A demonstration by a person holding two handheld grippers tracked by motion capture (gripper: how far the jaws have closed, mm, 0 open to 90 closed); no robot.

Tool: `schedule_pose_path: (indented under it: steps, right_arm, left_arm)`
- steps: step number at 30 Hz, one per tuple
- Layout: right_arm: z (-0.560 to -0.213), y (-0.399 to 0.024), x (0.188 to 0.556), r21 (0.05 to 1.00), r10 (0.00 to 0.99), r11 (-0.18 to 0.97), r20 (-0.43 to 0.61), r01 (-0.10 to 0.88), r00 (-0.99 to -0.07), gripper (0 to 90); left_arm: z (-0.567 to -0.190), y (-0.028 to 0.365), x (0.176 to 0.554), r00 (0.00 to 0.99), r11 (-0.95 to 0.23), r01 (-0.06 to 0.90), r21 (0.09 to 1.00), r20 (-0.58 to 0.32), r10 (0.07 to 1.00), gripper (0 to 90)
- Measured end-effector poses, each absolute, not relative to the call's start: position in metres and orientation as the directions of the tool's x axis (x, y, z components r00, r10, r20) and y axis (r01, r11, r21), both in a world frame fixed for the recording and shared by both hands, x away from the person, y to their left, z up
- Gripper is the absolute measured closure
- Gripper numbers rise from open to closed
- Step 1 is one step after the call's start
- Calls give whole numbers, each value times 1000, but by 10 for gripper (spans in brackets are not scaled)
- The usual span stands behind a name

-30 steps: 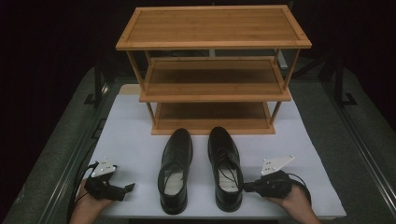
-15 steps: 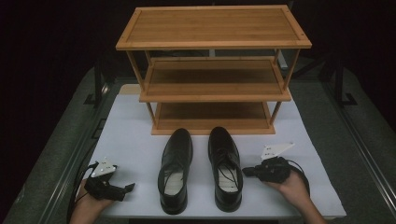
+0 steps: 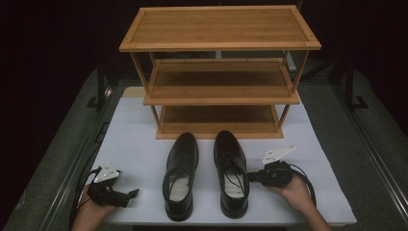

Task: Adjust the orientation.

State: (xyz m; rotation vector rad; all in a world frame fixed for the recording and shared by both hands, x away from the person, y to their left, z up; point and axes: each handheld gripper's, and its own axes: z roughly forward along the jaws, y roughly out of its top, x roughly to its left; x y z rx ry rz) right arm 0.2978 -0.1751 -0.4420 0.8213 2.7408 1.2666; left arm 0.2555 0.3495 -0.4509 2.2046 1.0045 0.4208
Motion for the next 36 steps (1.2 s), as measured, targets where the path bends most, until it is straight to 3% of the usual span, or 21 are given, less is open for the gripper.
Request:
schedule_pose_path:
  steps: [11, 22, 36]
  right_arm:
    - [-440, -159, 301, 700, 449, 562, 189, 441, -873, 897]
    - [-442, -157, 316, 706, 497, 528, 194, 472, -846, 898]
    - [-441, -132, 319, 707, 454, 558, 179, 435, -873, 898]
  left_arm:
    - [-451, 350, 255, 652, -480, 541, 690, 16, 758, 0]
    - [-451, 349, 256, 651, -477, 542, 692, 14, 759, 0]
    - [-451, 349, 256, 651, -478, 541, 692, 15, 759, 0]
